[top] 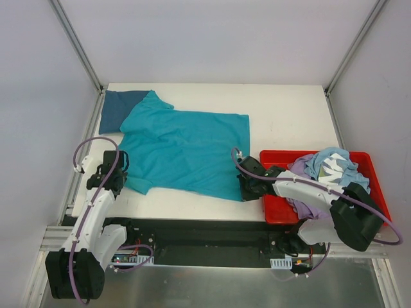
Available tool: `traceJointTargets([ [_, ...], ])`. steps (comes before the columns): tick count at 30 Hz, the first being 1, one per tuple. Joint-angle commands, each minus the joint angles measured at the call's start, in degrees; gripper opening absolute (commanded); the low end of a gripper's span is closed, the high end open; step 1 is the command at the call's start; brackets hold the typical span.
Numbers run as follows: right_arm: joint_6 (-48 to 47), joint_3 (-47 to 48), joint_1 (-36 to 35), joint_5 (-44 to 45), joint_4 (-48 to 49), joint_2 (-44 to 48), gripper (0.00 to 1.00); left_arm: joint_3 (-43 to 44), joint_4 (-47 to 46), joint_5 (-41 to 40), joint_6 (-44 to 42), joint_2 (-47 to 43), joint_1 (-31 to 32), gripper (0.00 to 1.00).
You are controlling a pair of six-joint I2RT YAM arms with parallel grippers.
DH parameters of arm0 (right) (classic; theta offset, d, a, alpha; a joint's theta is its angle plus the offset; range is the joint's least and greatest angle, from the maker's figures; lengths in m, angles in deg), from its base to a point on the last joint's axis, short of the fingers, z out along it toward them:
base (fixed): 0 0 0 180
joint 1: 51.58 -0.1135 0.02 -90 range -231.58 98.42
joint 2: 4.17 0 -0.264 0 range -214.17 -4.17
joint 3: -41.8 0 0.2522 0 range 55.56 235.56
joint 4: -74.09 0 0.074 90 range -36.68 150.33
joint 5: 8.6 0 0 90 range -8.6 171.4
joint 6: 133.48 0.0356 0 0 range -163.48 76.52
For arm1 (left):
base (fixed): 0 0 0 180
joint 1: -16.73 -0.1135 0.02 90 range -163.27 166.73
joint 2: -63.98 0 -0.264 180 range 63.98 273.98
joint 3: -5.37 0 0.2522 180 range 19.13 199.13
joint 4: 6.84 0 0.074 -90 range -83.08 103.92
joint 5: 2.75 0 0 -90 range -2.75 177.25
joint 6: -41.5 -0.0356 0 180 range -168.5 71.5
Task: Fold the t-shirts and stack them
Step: Grap the side of the flattened tshirt closest away from the robot with both arms
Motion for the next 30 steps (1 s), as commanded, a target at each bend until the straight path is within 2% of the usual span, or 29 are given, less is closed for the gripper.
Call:
traceJointTargets([
  [1,0.5,2.6,-0.4,2.5,-8.1,0.2,0.00,-0.8,3.2,-6.9,4.1,-3.4,-1.0,0.00],
  [6,-1.1,2.4,-0.3,0.4,-10.0,0.2,0.00,-1.1,6.3,-7.3,6.4,-6.4,-1.6,0.00],
  [10,-3.6,2.1,-0.6,-6.0,-8.3,1.7,0.00,-1.4,10.2,-4.4,8.2,-10.7,-1.6,0.00],
  [16,-5.3,1.0,-1.2,-11.8,-9.5,5.5,0.01,-3.6,18.0,-5.0,13.7,-22.8,-1.7,0.00],
  [20,-6.5,0.6,-1.2,-16.0,-8.5,6.8,0.00,-4.0,18.3,-4.0,14.3,-28.5,-1.6,0.00],
  [26,-8.4,3.2,-1.2,-14.3,-10.0,7.1,0.00,-0.4,17.3,-2.8,13.7,-25.1,-1.7,0.00],
  [30,-9.6,7.7,-0.3,-9.9,-11.6,4.9,0.00,2.1,10.2,1.5,11.6,-18.0,-1.5,0.00],
])
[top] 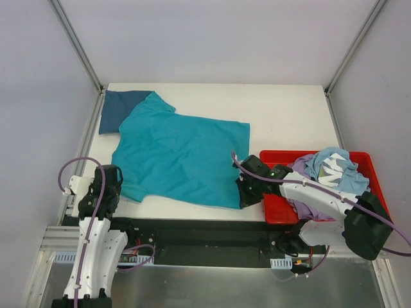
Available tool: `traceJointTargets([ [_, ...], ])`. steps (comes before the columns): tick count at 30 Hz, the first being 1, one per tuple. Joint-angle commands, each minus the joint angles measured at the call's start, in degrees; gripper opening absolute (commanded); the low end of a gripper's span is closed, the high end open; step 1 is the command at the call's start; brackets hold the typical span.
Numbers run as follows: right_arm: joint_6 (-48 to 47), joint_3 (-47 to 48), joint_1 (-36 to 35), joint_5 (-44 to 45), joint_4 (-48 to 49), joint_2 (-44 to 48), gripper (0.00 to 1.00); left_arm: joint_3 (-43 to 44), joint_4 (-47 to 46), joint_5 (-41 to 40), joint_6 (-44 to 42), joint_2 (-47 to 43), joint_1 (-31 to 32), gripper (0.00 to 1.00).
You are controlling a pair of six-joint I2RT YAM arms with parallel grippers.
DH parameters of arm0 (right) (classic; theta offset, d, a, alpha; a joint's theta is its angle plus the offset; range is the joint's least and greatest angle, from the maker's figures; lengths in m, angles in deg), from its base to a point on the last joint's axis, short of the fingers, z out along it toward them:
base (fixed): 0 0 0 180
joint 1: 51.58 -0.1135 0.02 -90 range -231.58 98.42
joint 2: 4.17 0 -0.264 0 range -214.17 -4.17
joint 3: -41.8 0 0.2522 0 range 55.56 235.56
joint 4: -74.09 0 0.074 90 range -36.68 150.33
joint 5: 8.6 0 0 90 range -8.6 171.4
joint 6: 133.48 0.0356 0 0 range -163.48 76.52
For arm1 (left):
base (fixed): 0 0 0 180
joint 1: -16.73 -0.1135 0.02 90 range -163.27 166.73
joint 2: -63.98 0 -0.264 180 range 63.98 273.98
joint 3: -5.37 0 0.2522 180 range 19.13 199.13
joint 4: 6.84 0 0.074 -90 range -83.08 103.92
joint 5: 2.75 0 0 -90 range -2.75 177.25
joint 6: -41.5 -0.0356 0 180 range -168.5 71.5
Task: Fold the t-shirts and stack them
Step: Grap the side of the flattened tshirt closest away from the robot with both arms, then fold the flattened tshirt in 1/3 of the way
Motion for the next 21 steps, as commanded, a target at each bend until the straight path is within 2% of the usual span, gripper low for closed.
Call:
traceJointTargets([
  [1,-2.6,6.9,0.9,3.9,-2.8,-1.5,0.00,4.8,-7.9,4.8,-1.8,7.5,-0.5,0.00],
  [7,-3.7,11.2,4.2,7.6,-3.4,-4.9,0.00,9.0,-14.3,3.9,-2.6,16.9,-0.4,0.00],
  [13,-5.7,15.1,7.9,7.5,-3.6,-8.5,0.00,13.7,-20.3,5.3,-5.9,25.8,-0.5,0.00],
  [17,-7.0,17.0,10.2,5.0,-4.0,-10.5,0.00,17.5,-21.2,4.3,-7.3,31.1,-0.4,0.00],
  [21,-8.0,16.6,10.9,0.8,-4.3,-10.3,0.00,18.9,-21.3,4.8,-7.6,32.7,-0.4,0.00],
])
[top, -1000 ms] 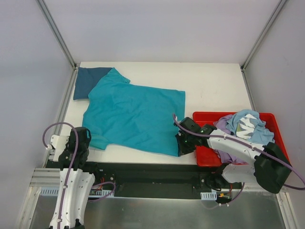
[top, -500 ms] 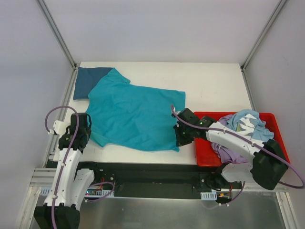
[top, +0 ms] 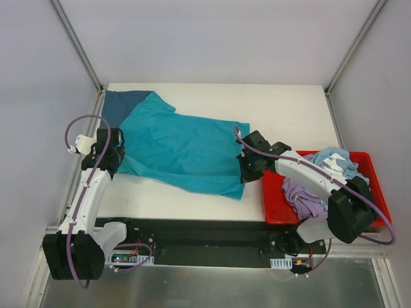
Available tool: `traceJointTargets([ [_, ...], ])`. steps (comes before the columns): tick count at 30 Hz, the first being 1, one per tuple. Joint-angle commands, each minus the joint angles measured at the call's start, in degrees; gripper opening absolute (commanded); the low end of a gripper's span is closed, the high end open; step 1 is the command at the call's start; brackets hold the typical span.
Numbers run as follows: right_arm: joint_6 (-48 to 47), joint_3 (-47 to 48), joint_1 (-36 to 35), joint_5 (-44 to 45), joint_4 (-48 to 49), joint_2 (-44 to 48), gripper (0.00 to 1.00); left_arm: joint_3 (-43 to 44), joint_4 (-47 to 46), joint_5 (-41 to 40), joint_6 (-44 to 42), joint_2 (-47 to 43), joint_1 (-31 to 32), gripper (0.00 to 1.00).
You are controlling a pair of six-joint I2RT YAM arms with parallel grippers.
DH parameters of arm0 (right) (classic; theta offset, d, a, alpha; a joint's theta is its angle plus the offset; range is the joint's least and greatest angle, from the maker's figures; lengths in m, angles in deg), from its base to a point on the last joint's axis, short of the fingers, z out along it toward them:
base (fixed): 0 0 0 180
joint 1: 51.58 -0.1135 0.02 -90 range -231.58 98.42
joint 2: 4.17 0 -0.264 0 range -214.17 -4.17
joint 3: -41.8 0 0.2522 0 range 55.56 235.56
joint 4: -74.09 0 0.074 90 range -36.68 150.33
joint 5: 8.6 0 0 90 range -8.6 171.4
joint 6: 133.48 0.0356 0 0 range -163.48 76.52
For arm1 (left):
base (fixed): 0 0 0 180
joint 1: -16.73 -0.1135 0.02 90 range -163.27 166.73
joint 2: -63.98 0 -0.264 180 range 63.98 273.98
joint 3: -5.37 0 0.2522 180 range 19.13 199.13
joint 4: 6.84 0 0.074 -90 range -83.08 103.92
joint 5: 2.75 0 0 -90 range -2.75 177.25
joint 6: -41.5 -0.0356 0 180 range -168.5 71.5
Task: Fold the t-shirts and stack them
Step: Fold the flattened tshirt in 1/3 of the way
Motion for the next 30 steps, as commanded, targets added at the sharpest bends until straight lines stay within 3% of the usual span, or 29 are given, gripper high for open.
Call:
traceJointTargets([
  [1,-2.4,1.6,0.6,-5.5,-2.1,0.9,0.00,2.9,-1.6,-0.9,-2.1,0.6,-0.4,0.00],
  [6,-3.7,0.9,2.3,-9.1,-2.9,2.0,0.00,2.7,-2.0,-2.1,-1.4,-1.5,-0.5,0.00],
  [13,-3.9,1.9,4.3,-7.7,-3.4,1.9,0.00,2.8,-4.1,-3.1,-1.7,-0.9,-0.5,0.00],
  [30,-6.9,15.1,9.9,-3.3,-2.6,-9.4,0.00,14.8,-7.5,0.2,-6.1,18.4,-0.5,0.00],
])
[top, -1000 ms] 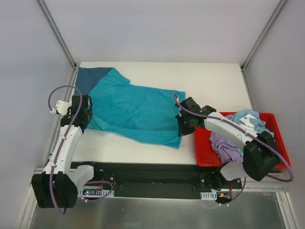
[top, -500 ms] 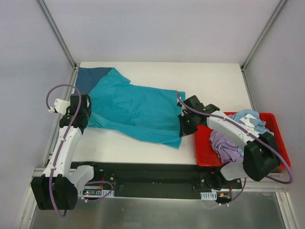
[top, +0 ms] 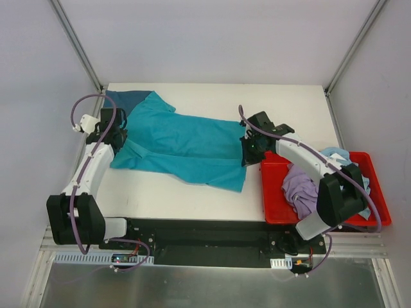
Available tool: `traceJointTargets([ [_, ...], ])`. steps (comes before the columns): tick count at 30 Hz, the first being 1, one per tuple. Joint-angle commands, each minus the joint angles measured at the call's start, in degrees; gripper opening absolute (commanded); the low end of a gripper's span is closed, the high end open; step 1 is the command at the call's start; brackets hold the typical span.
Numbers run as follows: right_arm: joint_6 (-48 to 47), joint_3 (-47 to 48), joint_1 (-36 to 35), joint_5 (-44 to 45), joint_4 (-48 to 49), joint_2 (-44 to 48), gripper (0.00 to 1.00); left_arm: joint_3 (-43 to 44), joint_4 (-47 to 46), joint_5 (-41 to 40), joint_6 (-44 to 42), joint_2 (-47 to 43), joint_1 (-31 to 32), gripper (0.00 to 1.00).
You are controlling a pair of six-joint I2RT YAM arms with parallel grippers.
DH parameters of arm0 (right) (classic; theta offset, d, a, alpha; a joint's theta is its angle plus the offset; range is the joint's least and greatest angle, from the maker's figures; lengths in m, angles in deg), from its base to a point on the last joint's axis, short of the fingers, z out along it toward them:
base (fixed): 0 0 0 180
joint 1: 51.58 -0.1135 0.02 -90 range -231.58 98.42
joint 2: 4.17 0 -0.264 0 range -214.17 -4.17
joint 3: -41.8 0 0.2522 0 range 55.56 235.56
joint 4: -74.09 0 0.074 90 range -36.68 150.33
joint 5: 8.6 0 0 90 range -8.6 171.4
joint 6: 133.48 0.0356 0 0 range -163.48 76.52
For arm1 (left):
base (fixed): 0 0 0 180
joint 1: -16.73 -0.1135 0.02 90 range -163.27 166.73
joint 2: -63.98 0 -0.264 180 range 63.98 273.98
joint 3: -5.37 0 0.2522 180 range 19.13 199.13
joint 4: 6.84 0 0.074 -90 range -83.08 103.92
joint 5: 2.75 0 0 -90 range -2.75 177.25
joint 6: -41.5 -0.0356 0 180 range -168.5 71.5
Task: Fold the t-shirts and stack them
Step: Fold the flattened tshirt in 1/3 of the way
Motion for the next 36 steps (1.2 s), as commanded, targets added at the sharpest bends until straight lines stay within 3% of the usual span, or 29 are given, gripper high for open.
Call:
traceJointTargets([
  [1,-1.6,5.9,1.6,2.3,-0.3,-3.9,0.00,4.8,-1.7,0.0,-3.0,4.4,-0.5,0.00],
  [12,-2.6,15.5,4.7,6.0,1.0,-16.6,0.01,15.8,-1.4,2.8,-12.5,22.1,-0.4,0.00],
  [13,-3.0,16.5,4.7,6.3,1.6,-18.0,0.01,17.0,-1.1,3.4,-12.9,24.1,-0.6,0.04],
  [16,-3.0,20.5,5.0,9.1,2.4,-21.2,0.07,20.4,0.0,3.4,-13.9,27.9,-0.5,0.26],
  [17,-3.0,21.7,5.0,10.5,2.6,-21.7,0.14,21.9,0.7,3.7,-14.9,28.7,-0.4,0.40],
  [18,-3.0,22.6,5.0,12.5,2.7,-21.8,0.31,23.2,1.1,4.9,-16.0,28.8,-0.4,0.51],
  [22,-3.3,21.7,4.5,12.5,3.7,-18.4,0.59,22.6,1.3,8.6,-18.5,25.1,-0.4,0.82],
  [23,-3.3,20.4,4.1,12.5,4.1,-16.9,0.64,21.1,1.3,9.1,-18.8,23.2,-0.3,0.97],
  [27,-3.0,13.4,-0.2,12.6,6.1,-11.8,0.76,11.8,1.1,10.0,-17.2,15.2,-0.3,0.99],
  [29,-2.6,10.3,-2.7,8.2,8.3,-10.7,0.80,7.4,0.7,11.0,-16.6,12.8,-0.4,0.99],
  [32,-0.2,7.5,-5.3,2.6,11.0,-11.1,0.86,3.6,-1.5,13.7,-16.7,14.0,-0.4,0.99],
  [36,1.0,5.5,-6.6,-3.4,14.6,-13.6,0.85,4.0,-5.1,17.4,-16.8,19.9,-0.5,0.99],
])
